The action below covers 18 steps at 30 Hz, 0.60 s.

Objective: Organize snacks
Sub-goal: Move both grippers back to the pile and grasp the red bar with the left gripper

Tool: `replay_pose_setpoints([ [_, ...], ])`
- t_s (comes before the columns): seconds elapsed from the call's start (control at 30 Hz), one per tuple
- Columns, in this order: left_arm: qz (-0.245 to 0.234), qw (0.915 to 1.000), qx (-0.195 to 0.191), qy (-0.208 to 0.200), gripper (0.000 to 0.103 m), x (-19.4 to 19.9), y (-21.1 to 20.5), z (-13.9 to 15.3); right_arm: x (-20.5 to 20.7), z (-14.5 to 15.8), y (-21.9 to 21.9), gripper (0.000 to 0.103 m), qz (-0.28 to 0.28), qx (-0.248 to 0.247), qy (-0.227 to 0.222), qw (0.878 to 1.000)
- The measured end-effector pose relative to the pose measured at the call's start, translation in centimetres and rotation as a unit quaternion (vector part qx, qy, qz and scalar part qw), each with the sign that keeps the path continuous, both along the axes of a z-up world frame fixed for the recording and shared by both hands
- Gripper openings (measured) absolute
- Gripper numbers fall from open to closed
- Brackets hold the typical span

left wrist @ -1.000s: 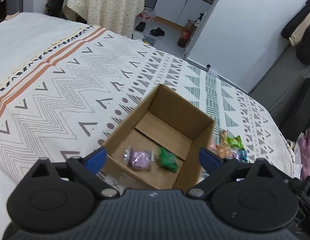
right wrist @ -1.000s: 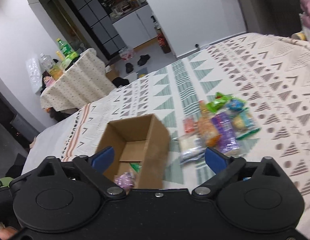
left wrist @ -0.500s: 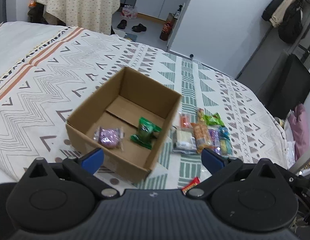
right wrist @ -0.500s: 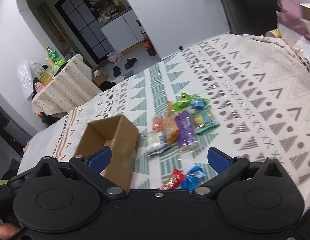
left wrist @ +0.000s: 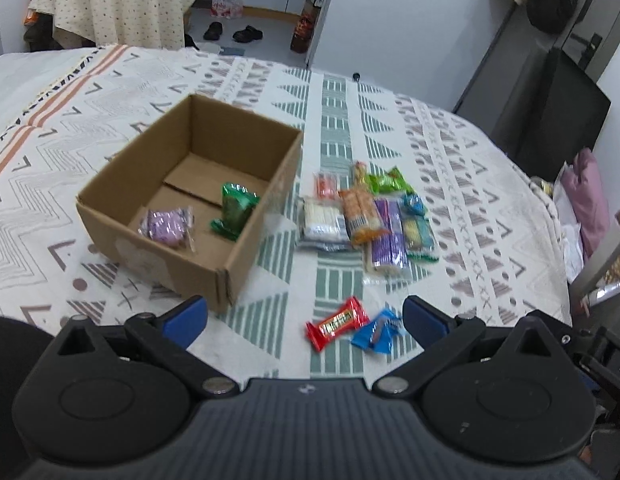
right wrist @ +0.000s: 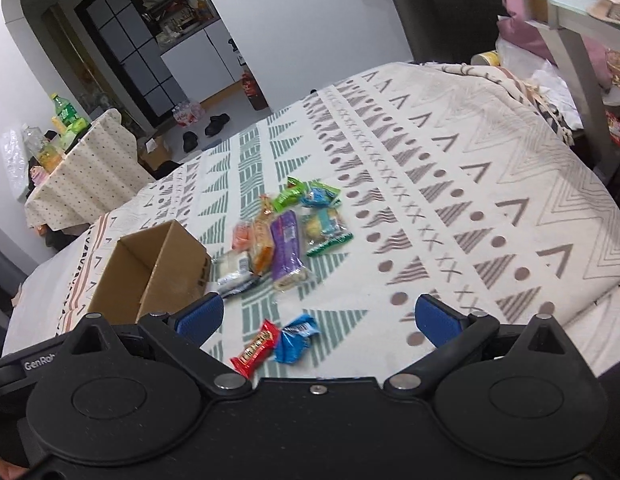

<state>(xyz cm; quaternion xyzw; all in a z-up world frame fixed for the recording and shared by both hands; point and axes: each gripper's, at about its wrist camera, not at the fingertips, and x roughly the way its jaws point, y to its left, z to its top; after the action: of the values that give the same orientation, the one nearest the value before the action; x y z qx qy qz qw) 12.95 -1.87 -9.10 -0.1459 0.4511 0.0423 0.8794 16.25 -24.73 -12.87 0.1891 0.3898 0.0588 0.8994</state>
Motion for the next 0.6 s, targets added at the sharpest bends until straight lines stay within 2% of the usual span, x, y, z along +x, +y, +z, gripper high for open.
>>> replay_pose_setpoints([
  [0.2, -0.006, 0.9998, 0.006, 0.020, 0.103, -0.1, -1.7, -1.2, -0.4, -0.9, -1.8, 0.103, 0.000, 0.014, 0.010, 1.000],
  [0.37, -0.007, 0.9994, 0.018, 0.028, 0.103, 0.0, -3.0, -2.1, -0.2, -2.0, -2.7, 0.103, -0.022, 0.026, 0.023, 0.999],
  [0.6, -0.013, 0.9972, 0.036, 0.064, 0.100, 0.7, -4.2, -4.4, 0.6, -3.7, -2.9, 0.103, -0.029, 0.045, 0.046, 0.997],
])
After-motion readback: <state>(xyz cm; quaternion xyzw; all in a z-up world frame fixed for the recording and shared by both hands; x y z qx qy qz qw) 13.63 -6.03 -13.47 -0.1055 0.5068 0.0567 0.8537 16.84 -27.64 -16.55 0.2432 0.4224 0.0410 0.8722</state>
